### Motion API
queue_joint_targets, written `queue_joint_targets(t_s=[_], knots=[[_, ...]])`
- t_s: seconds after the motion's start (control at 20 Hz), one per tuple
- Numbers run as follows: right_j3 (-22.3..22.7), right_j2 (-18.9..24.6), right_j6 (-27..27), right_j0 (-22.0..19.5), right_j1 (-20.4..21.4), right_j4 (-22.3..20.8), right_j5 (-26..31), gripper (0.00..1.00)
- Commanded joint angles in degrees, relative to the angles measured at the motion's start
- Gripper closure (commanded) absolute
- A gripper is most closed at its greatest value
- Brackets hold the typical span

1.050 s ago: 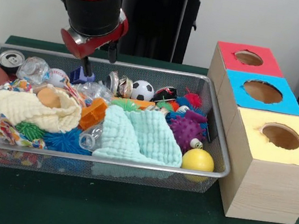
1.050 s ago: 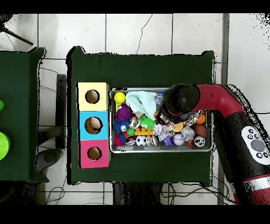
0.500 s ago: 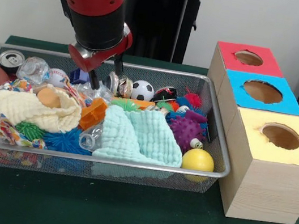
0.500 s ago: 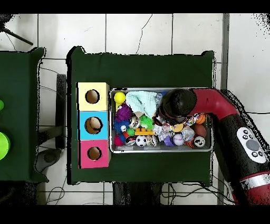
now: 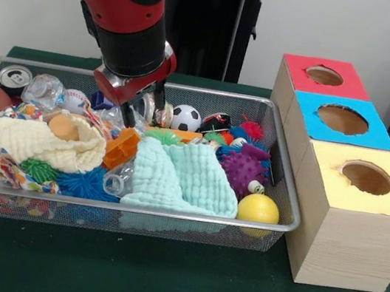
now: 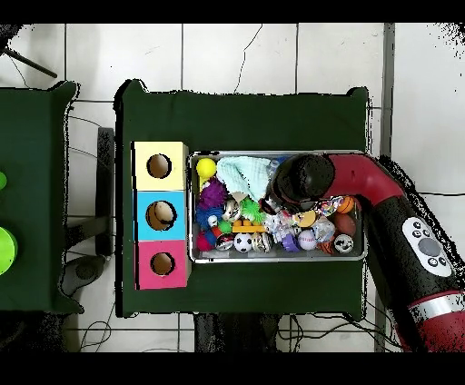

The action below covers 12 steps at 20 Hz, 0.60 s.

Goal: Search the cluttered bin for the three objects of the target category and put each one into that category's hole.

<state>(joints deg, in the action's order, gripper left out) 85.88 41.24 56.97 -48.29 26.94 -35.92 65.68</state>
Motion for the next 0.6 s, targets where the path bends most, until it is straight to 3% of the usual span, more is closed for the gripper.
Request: queue_joint_targets(t_s=[0.05,0.6], knots=[[-4.29,2.64,-13.32,1.32,-3.07,-2.60,-2.37,0.00],[-7.29,4.07,-17.21,1.06,-4.78,-3.82,-2.69,0.00]])
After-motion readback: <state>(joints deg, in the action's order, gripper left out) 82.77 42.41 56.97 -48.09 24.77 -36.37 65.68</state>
